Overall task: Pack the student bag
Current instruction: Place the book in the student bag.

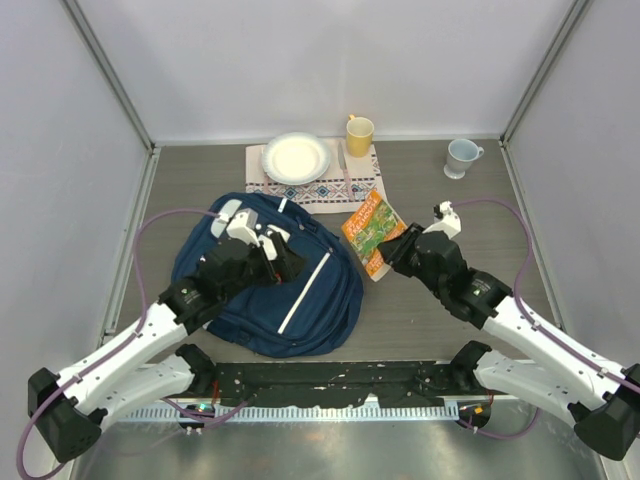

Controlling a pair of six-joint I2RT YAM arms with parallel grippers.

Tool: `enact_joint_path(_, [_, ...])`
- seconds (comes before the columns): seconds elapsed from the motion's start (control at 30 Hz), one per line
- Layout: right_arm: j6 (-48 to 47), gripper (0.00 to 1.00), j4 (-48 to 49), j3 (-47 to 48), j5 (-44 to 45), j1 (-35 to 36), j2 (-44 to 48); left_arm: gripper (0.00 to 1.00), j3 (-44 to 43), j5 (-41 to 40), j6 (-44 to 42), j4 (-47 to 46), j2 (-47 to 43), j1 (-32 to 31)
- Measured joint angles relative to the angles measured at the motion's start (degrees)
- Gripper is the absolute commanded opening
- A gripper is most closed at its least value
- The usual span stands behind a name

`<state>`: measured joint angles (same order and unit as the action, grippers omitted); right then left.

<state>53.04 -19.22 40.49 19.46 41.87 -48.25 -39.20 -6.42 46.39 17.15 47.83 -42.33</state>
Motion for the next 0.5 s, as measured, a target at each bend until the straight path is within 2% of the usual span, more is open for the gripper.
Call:
enact_joint_path(0.3, [-3.0, 0.01, -7.8, 6.6, 4.3, 0.0, -3.2, 1.0, 0.0, -4.5, -0.7, 2.1, 1.2, -5.7])
enact_joint_path(0.5, [-3.8, 0.01, -11.1, 6.8, 6.3, 0.0, -2.8, 1.0, -3.3, -9.5, -2.4, 4.9, 5.2, -12.1])
